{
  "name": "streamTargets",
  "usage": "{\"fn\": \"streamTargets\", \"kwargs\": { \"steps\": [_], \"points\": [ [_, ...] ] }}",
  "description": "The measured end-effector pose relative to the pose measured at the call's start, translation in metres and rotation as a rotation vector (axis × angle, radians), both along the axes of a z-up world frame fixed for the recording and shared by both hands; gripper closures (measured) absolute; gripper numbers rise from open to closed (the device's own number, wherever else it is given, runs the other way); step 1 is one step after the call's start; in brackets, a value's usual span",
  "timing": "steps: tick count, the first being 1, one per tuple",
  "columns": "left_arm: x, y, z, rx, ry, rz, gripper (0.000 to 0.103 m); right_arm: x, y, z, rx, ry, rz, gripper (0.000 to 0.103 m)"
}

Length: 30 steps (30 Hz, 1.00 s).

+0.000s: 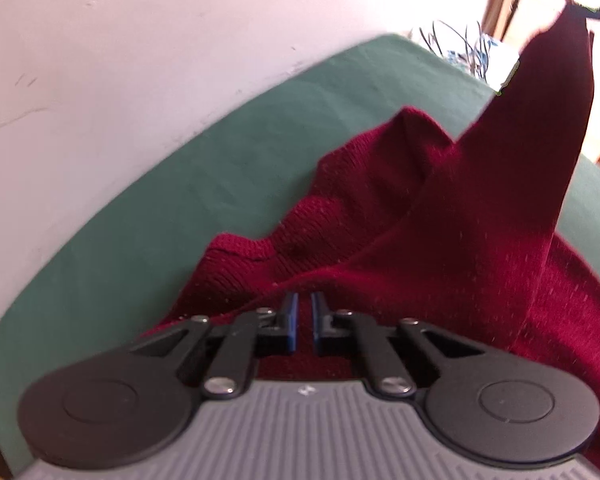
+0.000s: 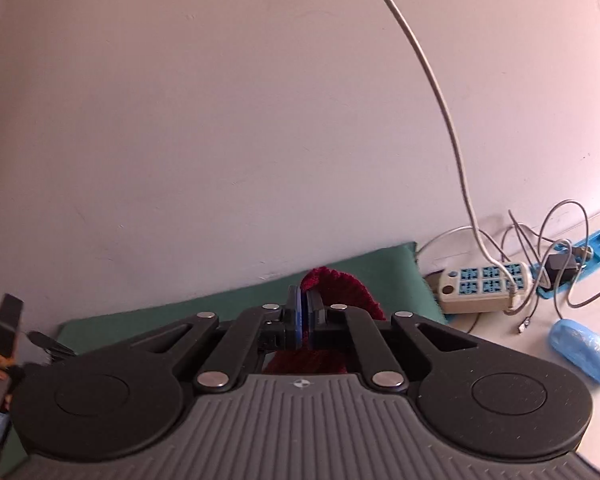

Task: Fold clothes

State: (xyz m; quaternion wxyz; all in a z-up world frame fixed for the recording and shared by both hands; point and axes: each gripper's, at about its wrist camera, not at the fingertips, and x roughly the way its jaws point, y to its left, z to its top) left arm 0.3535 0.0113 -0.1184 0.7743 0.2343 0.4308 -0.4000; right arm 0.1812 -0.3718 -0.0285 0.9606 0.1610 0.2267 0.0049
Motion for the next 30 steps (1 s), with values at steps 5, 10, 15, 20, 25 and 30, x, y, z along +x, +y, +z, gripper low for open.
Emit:
{"fn": "streamTargets", "kwargs": {
  "steps": [5,10,15,20,25,30],
  "points": [
    [-0.004,-0.008,-0.001,-0.066,0.022,0.015,0.103,-0.008,0.021,0.017,0.021,-0.031,0.054,0.100],
    [-0.014,-0.036,0.019,-0.174,0.056,-0.049,0.103,-0.016,0.032,0.035,0.041,-0.072,0.073,0.100],
    [-0.018,-0.072,-0.005,-0.113,0.079,-0.086,0.095,-0.022,0.037,0.050,0.093,-0.117,0.088,0.100],
    [-0.016,-0.091,-0.004,-0.160,0.083,-0.071,0.102,-0.028,0.048,0.060,0.100,-0.129,0.131,0.100],
    [-0.012,-0.116,-0.006,-0.139,0.078,-0.060,0.102,-0.031,0.063,0.071,0.140,-0.155,0.188,0.100],
    [-0.011,-0.108,0.000,-0.148,0.060,-0.065,0.092,-0.034,0.091,0.089,0.154,-0.204,0.270,0.100]
  ]
}}
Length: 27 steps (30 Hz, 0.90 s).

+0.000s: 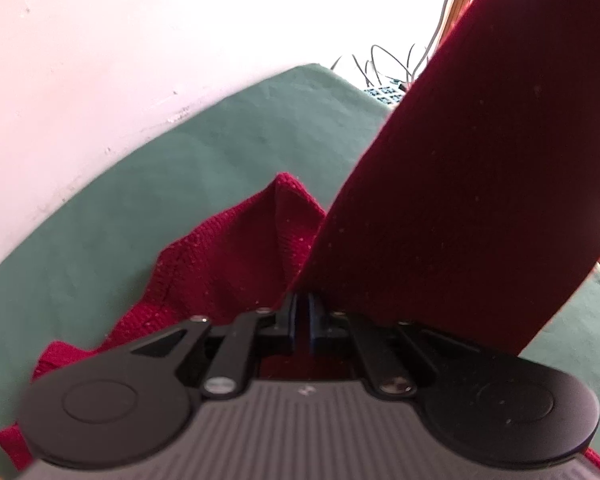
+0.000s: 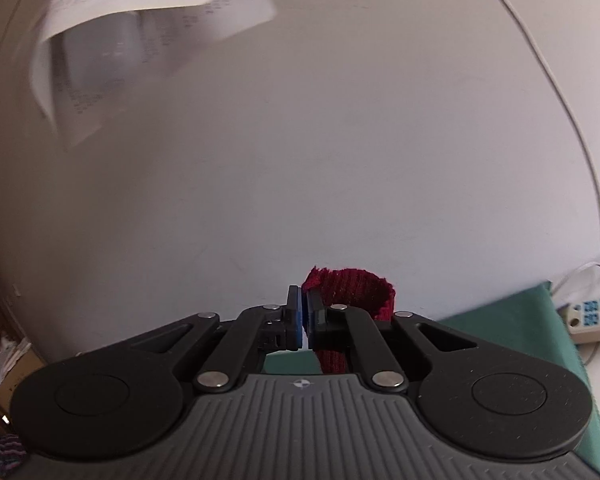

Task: Fold clothes

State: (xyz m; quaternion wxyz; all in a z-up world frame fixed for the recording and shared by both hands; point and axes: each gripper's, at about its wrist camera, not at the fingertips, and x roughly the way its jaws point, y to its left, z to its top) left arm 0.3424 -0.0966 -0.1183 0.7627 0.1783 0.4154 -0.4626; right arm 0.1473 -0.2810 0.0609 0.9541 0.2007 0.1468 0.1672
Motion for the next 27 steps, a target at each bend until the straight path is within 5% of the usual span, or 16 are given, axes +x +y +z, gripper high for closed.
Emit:
{"fn": "streamTargets", "kwargs": {
  "steps": [8,27],
  "points": [
    [0.013,0.054,-0.001,0.098,-0.047,0.054,0.088,-0.006,0.047,0.021,0.053,-0.083,0.125,0.100],
    [0.002,0.079,-0.010,0.059,-0.048,0.118,0.088,-0.031,0.132,0.071,-0.090,-0.108,0.204,0.100]
  ]
}}
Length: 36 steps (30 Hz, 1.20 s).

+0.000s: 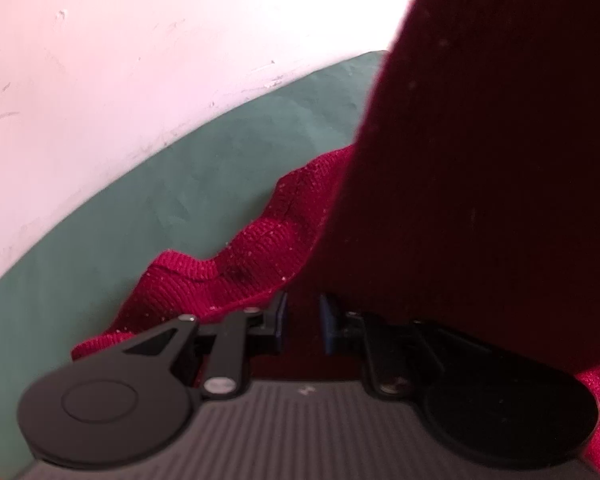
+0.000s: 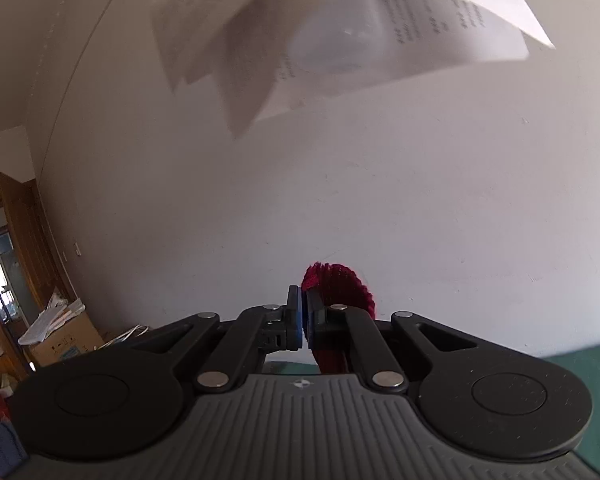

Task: Fold clothes

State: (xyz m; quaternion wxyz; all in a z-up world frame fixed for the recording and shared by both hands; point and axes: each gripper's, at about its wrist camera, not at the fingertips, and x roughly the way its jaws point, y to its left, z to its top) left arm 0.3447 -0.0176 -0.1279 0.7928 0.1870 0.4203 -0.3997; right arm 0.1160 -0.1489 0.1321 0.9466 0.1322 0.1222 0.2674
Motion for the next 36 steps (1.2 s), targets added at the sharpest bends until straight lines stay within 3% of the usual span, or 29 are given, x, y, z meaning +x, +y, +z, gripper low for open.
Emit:
{"fn": "streamTargets", "kwargs": {
  "steps": [5,8,16,31,36],
  "points": [
    [0.004,0.002,0.002,0.010,-0.013,0.016,0.086,0.007,0.002,-0.003,0.012,-0.004,0.006,0.100],
    [0.005,0.007,0.003,0.019,-0.037,0.027,0.074,0.003,0.002,-0.005,0.038,-0.009,0.015,0.100],
    [0.016,0.029,0.000,0.004,-0.016,0.085,0.075,-0.007,-0.003,-0.009,0.094,-0.019,0.046,0.100],
    [0.023,0.039,-0.012,0.063,-0.035,0.128,0.074,-0.017,0.014,-0.009,0.165,-0.007,0.160,0.100],
    [0.026,0.046,-0.012,0.093,-0.053,0.124,0.068,-0.024,0.018,-0.010,0.178,-0.009,0.203,0.100]
  ]
}}
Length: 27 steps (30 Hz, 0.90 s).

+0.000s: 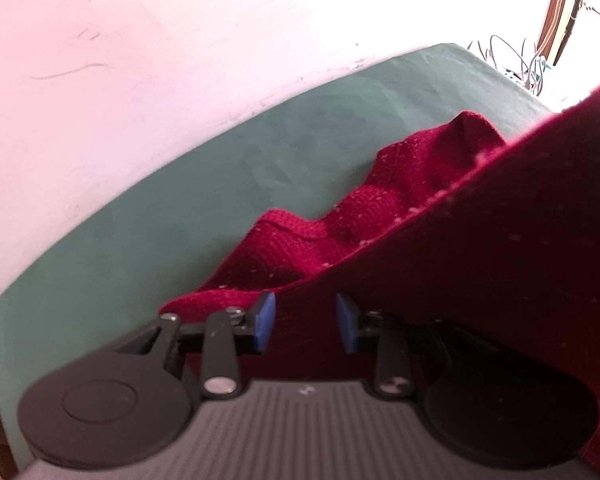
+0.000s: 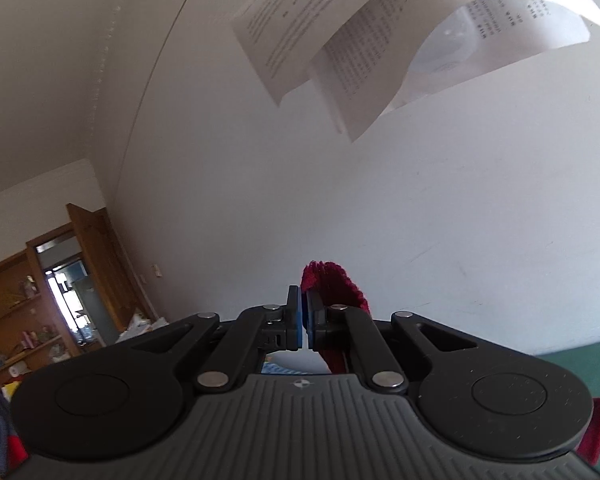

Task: Fold clothes

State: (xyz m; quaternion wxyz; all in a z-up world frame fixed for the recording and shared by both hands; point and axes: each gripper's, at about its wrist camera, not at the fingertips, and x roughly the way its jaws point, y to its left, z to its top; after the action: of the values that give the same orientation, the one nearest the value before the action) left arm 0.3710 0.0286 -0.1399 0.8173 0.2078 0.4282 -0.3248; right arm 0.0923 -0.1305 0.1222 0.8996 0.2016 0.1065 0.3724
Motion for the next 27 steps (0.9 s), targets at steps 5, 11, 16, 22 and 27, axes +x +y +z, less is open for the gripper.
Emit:
{"fn": "streamTargets", "kwargs": {
  "steps": [5,11,16,22,27],
  "points": [
    [-0.001,0.007,-0.002,0.033,-0.026,-0.008,0.068,-0.005,0.003,-0.004,0.022,-0.001,0.036,0.100],
    [0.008,0.015,-0.006,0.021,-0.016,0.013,0.062,-0.012,0.012,-0.008,-0.001,-0.003,0.109,0.100],
    [0.007,0.019,-0.007,0.003,-0.011,0.022,0.059,-0.022,0.026,-0.014,-0.078,0.016,0.196,0.100],
    [-0.003,0.025,0.003,-0.007,-0.016,0.036,0.059,-0.035,0.042,-0.032,-0.155,0.087,0.276,0.100],
    [-0.004,0.024,0.002,-0.010,-0.013,0.046,0.060,-0.047,0.047,-0.050,-0.180,0.153,0.294,0.100]
  ]
}}
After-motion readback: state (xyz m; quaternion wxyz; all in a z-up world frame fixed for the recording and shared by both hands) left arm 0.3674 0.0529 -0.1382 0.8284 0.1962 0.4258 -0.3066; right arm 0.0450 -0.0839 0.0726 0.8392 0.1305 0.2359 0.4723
